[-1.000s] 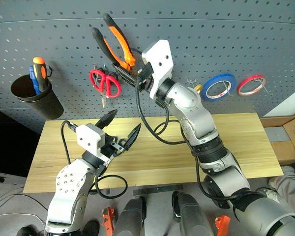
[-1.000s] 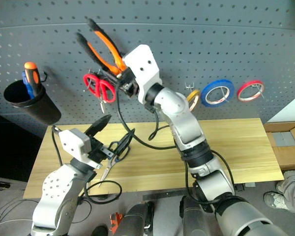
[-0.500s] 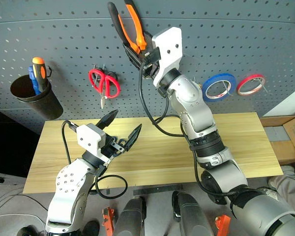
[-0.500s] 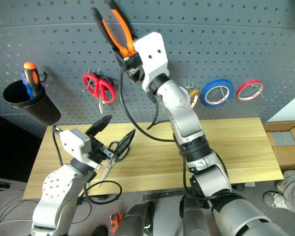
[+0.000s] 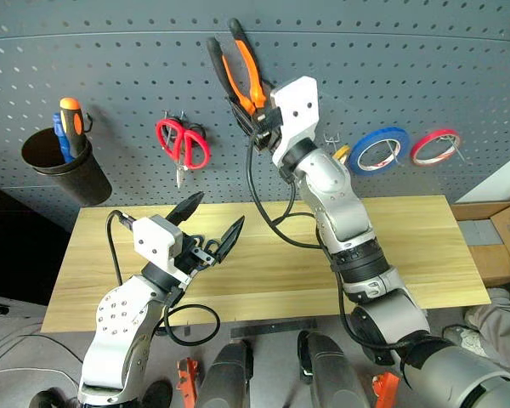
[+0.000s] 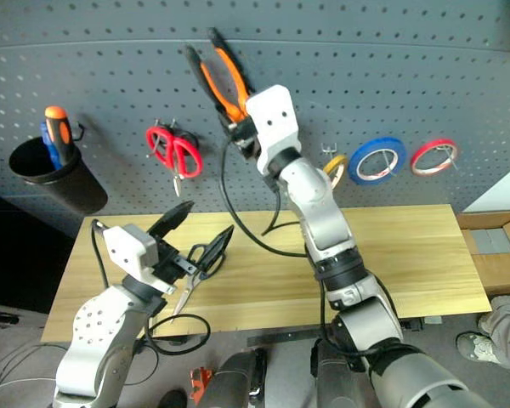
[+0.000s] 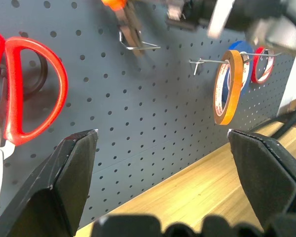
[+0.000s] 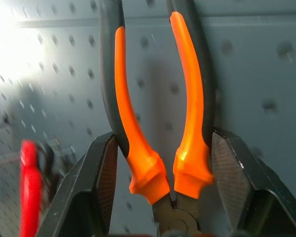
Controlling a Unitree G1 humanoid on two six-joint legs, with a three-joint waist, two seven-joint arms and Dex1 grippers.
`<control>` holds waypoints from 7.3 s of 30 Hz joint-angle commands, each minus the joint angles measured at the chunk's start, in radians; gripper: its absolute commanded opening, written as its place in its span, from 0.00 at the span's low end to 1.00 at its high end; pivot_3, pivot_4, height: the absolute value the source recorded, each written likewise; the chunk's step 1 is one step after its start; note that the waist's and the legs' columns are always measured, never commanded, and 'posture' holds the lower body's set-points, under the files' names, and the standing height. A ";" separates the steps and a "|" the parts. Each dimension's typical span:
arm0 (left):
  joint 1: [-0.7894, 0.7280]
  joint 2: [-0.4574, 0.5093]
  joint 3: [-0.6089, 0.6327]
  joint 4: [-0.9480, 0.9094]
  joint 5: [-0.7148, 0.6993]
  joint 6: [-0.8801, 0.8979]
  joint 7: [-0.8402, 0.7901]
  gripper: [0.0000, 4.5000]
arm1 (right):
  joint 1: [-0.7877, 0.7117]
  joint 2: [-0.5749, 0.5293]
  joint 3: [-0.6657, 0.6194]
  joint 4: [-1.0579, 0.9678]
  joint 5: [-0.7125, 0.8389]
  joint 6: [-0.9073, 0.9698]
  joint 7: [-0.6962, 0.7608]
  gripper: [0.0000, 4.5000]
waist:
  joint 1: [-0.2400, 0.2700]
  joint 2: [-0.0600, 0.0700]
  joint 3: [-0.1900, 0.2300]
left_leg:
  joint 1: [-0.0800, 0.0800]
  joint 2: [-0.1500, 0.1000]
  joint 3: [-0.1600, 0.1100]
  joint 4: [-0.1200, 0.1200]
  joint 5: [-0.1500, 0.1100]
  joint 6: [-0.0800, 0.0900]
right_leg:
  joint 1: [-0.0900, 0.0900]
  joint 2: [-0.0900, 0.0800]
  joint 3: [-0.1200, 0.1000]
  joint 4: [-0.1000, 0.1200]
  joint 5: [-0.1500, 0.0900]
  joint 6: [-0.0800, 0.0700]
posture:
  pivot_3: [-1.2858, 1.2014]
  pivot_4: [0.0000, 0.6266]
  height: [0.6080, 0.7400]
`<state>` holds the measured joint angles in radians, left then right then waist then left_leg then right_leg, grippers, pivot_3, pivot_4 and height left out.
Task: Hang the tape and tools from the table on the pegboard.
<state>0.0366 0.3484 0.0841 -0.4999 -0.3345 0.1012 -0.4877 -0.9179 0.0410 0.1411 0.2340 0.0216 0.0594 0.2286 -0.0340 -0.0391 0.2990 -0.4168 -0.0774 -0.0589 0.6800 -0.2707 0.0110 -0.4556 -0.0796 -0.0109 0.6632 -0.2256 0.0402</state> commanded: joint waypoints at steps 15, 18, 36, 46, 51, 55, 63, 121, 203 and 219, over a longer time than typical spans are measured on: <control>0.001 0.008 0.017 -0.042 -0.008 0.000 0.013 1.00 | 0.050 0.009 0.036 -0.146 -0.042 0.090 -0.015 0.86 | -0.001 0.000 0.000 | 0.000 0.000 0.000 0.000 0.000 0.000 | 0.000 0.000 0.000 0.000 0.000 0.000 | 0.51 0.46 1.00; -0.006 0.005 0.020 -0.035 -0.008 0.002 0.024 1.00 | 0.048 0.003 0.030 -0.158 -0.040 0.103 -0.015 0.99 | 0.000 0.000 0.000 | 0.000 0.000 0.000 0.000 0.000 0.000 | 0.000 0.000 0.000 0.000 0.000 0.000 | 0.51 0.46 1.00; 0.082 0.014 0.096 -0.008 -0.120 0.222 0.093 1.00 | 0.560 -0.432 0.080 -0.797 0.332 0.618 0.435 0.99 | 0.000 0.001 0.000 | 0.003 0.000 -0.001 0.000 -0.002 0.004 | 0.005 -0.001 0.001 -0.003 0.000 0.000 | 0.50 0.48 1.00; 0.032 0.106 0.102 0.000 -0.110 0.678 0.271 1.00 | 0.652 -0.442 0.137 -0.675 0.253 0.587 0.374 0.99 | 0.004 0.001 0.001 | 0.015 0.000 -0.001 -0.001 -0.005 0.008 | 0.018 -0.001 0.000 -0.005 0.000 0.001 | 0.51 0.50 1.00; -0.090 0.214 0.108 -0.012 -0.119 0.973 0.310 1.00 | 0.692 -0.415 0.136 -0.670 0.269 0.557 0.382 0.99 | 0.006 0.001 0.003 | 0.015 0.000 -0.002 -0.001 -0.005 0.008 | 0.017 0.000 0.000 -0.004 0.000 0.001 | 0.52 0.52 1.00; -0.160 0.254 0.118 0.013 -0.147 1.118 0.280 1.00 | 0.737 -0.423 0.120 -0.654 0.246 0.476 0.396 0.99 | 0.007 0.002 0.004 | 0.015 0.000 -0.002 -0.001 -0.004 0.004 | 0.017 0.000 -0.001 -0.005 0.000 0.001 | 0.52 0.53 1.00; -0.232 0.281 0.011 0.166 -0.077 1.141 0.261 1.00 | 0.739 -0.419 0.126 -0.662 0.233 0.461 0.376 0.99 | 0.005 0.005 0.006 | 0.015 0.001 -0.002 -0.002 -0.005 0.002 | 0.017 0.001 0.001 -0.006 0.000 0.001 | 0.51 0.54 1.00; 0.086 0.039 0.036 -0.217 0.220 0.258 0.198 0.20 | 0.594 -0.478 -0.078 -0.586 0.503 0.516 0.556 1.00 | 0.021 0.010 0.019 | 0.009 0.002 -0.005 -0.006 -0.005 0.000 | 0.014 0.000 -0.003 -0.017 0.000 0.001 | 0.53 0.43 1.00; -0.309 0.101 0.234 0.398 0.115 1.045 0.330 0.99 | 0.707 -0.384 0.288 -0.567 0.141 0.422 0.386 1.00 | 0.034 0.009 -0.008 | 0.010 0.002 -0.008 -0.001 -0.005 0.000 | 0.016 0.003 -0.003 -0.014 0.003 0.002 | 0.54 0.52 1.00; -0.397 0.090 0.151 0.688 0.129 0.946 0.298 0.80 | 0.738 -0.404 0.257 -0.639 0.133 0.489 0.377 1.00 | 0.030 0.010 -0.003 | 0.010 0.002 -0.007 -0.001 -0.005 0.000 | 0.016 0.003 -0.002 -0.014 0.003 0.002 | 0.52 0.57 1.00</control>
<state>-0.3716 0.4322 0.2412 0.1772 -0.2141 1.0559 -0.1864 -0.1834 -0.3696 0.4129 -0.3511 0.1407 0.5457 0.6087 -0.0042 -0.0291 0.2958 -0.4067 -0.0756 -0.0663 0.6789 -0.2761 0.0111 -0.4399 -0.0765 -0.0129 0.6491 -0.2222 0.0418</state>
